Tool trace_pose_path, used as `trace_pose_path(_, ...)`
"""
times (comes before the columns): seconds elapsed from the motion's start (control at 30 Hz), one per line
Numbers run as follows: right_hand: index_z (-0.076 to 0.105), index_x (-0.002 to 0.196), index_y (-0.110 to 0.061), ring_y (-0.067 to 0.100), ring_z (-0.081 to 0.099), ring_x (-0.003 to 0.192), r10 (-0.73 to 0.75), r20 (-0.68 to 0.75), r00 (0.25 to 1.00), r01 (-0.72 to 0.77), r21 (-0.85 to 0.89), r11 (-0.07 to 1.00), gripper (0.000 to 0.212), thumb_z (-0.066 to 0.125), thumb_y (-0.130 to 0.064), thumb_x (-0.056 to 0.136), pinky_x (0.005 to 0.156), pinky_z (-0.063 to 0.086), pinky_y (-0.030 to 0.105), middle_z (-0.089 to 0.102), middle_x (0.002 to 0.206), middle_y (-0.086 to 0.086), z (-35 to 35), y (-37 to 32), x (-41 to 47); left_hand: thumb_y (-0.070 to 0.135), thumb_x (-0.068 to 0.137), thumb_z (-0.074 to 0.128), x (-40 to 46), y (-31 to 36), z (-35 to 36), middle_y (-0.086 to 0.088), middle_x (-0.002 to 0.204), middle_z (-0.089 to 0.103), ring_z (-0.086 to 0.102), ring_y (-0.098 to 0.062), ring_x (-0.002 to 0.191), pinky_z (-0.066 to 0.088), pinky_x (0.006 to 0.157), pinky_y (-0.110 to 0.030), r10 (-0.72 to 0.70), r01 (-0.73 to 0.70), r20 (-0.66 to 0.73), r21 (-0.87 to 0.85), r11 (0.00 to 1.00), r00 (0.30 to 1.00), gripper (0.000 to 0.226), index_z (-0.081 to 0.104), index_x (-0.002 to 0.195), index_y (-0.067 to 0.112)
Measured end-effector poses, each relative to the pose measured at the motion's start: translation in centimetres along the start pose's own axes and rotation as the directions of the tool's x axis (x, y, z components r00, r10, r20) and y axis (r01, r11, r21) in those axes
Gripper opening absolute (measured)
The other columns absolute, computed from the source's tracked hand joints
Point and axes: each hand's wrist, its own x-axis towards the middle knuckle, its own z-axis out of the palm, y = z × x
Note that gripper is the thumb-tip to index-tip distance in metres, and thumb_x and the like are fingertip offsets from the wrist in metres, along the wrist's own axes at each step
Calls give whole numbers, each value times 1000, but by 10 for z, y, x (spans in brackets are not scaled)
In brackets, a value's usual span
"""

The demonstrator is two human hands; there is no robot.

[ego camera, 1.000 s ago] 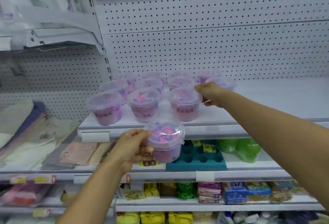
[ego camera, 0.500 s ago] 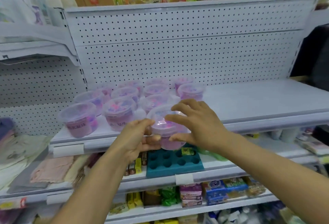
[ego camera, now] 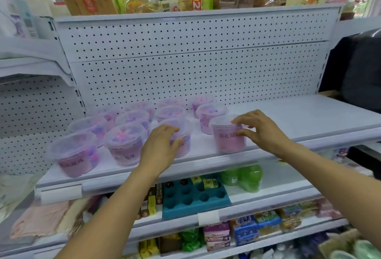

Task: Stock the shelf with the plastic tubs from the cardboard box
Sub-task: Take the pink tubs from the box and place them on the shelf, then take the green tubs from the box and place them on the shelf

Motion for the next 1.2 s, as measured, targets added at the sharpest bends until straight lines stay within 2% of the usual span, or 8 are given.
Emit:
trace_pose_path(0.27, 65, 119, -20, 20, 50, 123, 91, 93, 992, -85, -61, 994, 30, 65, -16, 89, 104, 40, 36, 60, 127, 1, 9, 15, 16, 34, 93, 56, 5, -10, 6, 6, 127, 55, 44, -17, 119, 38, 87, -26, 17, -16, -24, 25, 1000, 1000, 34, 59, 124, 23)
trace_pose_path(0.6, 53, 128, -24, 22, 54, 115, 177, 140, 974, -151, -182, 972, 41, 63, -14, 89, 90, 48, 37, 51, 133, 2, 14, 14, 10, 35, 91, 57, 4, -10, 11, 3, 118, 57, 47, -20, 112, 46, 82, -34, 76, -64, -84, 135, 989, 994, 31, 61, 119, 22)
trace_pose_path(0.7, 44, 133, -24, 20, 47, 124, 178, 199, 964, -120, -273, 954, 47, 60, -22, 90, 87, 47, 37, 46, 139, 0, 13, 6, 10, 38, 90, 57, 3, -6, 12, 0, 115, 59, 51, -24, 108, 43, 85, -36, 91, -66, -98, 238, 969, 991, 33, 60, 117, 20)
trace_pose_path(0.77, 39, 140, -22, 20, 35, 135, 133, 221, 966, -57, -318, 946, 53, 58, -26, 91, 98, 40, 37, 38, 148, 0, 11, 3, 7, 39, 88, 60, 3, 2, 14, -5, 114, 61, 53, -29, 109, 41, 94, -41, 129, -87, -117, 312, 946, 985, 38, 61, 118, 15)
trace_pose_path(0.83, 33, 146, -20, 24, 23, 143, 55, 206, 977, 19, -345, 938, 61, 57, -32, 92, 112, 28, 41, 27, 156, 2, 7, 4, -1, 40, 87, 62, 2, 21, 21, -10, 121, 61, 51, -32, 117, 38, 102, -46, 187, -137, -130, 322, 937, 974, 48, 57, 125, 11)
trace_pose_path(0.93, 34, 146, -20, 28, 26, 143, -25, 105, 994, 58, -326, 944, 61, 56, -36, 92, 114, 26, 48, 28, 156, 4, -11, 11, -27, 45, 89, 56, -6, 65, 41, -10, 135, 54, 45, -31, 128, 35, 108, -49, 269, -226, -106, 310, 924, 957, 59, 46, 137, 12)
trace_pose_path(1.07, 50, 136, -18, 28, 45, 129, -51, -20, 999, 42, -315, 948, 50, 47, -41, 91, 105, 38, 45, 46, 144, 6, -57, 39, -85, 51, 90, 41, -24, 131, 84, -8, 132, 55, 49, -29, 124, 37, 106, -47, 334, -308, -80, 234, 922, 939, 60, 46, 137, 14)
trace_pose_path(1.2, 56, 129, -17, 25, 56, 112, 43, -23, 999, -48, -305, 951, 40, 52, -35, 93, 86, 48, 39, 57, 131, 4, -114, 104, -168, 48, 91, 47, -54, 206, 157, -5, 122, 59, 55, -27, 110, 44, 96, -41, 366, -365, 6, 76, 928, 931, 54, 49, 134, 15)
